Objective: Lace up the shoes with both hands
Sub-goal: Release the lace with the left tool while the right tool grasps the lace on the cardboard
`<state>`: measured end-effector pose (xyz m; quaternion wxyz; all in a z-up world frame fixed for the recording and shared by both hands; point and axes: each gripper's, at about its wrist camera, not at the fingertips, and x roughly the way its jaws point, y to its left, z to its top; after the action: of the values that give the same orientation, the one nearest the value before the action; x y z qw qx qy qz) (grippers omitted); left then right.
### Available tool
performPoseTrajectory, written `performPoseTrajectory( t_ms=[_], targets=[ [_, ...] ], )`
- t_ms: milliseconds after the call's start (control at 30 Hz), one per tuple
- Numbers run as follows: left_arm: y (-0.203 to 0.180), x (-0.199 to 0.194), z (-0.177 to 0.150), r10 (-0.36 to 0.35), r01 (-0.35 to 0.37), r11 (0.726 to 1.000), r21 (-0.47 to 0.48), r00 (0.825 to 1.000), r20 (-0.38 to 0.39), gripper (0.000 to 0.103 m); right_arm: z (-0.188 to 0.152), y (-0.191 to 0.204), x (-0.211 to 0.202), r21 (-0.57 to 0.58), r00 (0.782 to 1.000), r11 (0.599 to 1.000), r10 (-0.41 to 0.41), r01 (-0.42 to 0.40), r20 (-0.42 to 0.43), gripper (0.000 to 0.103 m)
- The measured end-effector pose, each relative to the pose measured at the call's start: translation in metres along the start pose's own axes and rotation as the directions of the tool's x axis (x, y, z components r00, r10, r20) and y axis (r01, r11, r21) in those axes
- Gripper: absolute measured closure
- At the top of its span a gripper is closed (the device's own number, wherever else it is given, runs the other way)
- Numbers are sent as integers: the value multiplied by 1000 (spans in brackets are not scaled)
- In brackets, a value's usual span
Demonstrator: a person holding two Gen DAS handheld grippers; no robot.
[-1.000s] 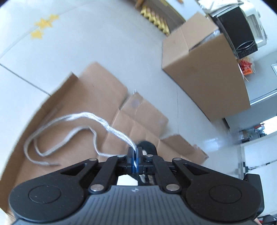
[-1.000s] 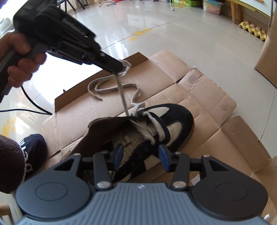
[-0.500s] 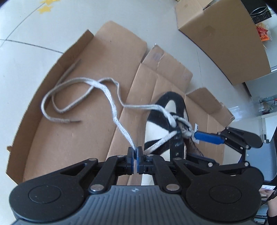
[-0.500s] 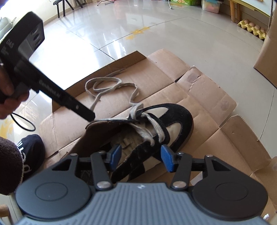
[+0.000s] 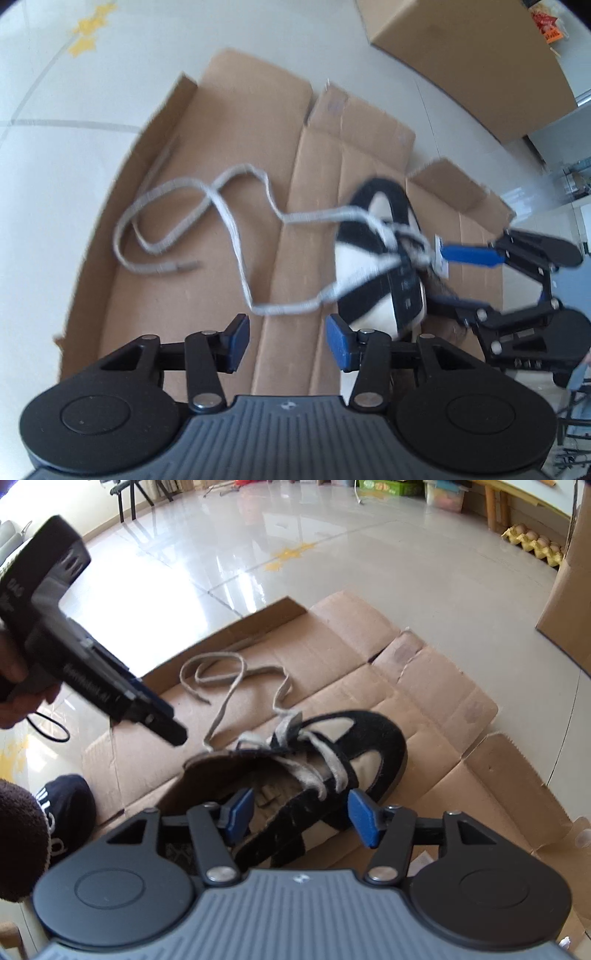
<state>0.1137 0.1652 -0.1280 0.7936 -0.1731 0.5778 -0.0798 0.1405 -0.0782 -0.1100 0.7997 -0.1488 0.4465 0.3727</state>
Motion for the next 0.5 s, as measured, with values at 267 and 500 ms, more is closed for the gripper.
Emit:
performPoseTrajectory(
  t_ms=[267, 500],
  targets=[
    [0, 30, 32, -85, 75, 994, 84, 989, 122, 56, 53, 6, 31, -104, 998, 995, -3, 10, 63, 50],
    [26, 54, 16, -170, 170, 985, 4, 981, 89, 59, 97, 11, 89, -182, 1000, 983, 18, -14, 16, 59]
  ],
)
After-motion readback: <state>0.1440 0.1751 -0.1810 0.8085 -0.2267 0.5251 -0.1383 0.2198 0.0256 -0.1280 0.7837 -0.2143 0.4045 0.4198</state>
